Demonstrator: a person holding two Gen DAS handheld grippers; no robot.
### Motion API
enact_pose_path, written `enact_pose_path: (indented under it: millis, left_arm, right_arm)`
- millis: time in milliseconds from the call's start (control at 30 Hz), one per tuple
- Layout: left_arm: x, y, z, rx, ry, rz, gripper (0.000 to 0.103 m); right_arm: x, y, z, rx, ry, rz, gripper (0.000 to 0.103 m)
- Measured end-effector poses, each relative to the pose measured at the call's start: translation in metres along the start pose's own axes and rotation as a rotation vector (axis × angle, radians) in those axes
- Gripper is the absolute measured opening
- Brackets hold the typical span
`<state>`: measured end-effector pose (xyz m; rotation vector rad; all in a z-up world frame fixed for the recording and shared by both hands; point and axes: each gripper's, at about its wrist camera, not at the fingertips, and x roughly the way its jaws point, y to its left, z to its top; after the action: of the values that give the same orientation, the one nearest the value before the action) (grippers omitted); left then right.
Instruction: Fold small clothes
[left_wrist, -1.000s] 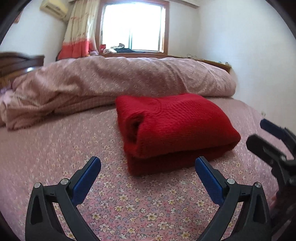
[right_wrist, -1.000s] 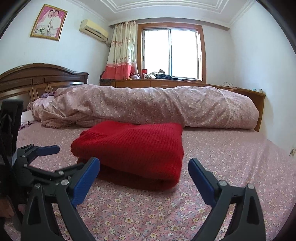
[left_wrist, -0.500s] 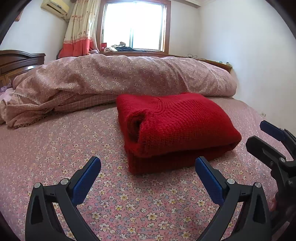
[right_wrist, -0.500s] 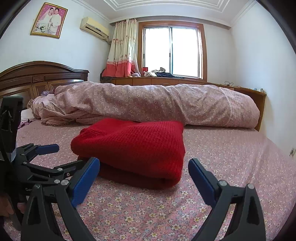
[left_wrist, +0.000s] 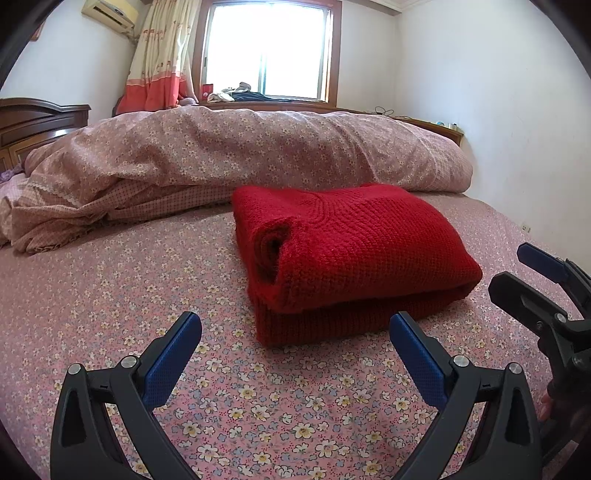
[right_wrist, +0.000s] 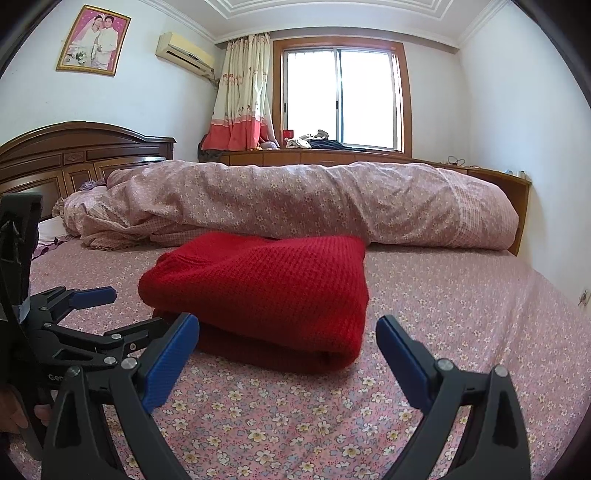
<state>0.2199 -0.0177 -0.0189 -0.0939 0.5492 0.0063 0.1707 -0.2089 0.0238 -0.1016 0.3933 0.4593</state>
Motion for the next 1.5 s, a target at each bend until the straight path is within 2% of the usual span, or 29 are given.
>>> enact_pose_path:
  millis: [1500]
  left_arm:
    - [0.0011, 0.0033, -0.0017, -0.009, 0.001, -0.007, 0.098]
  right_arm:
    - [0.0082, -0.0018, -0.0064, 0.015, 0.032, -0.016, 0.099]
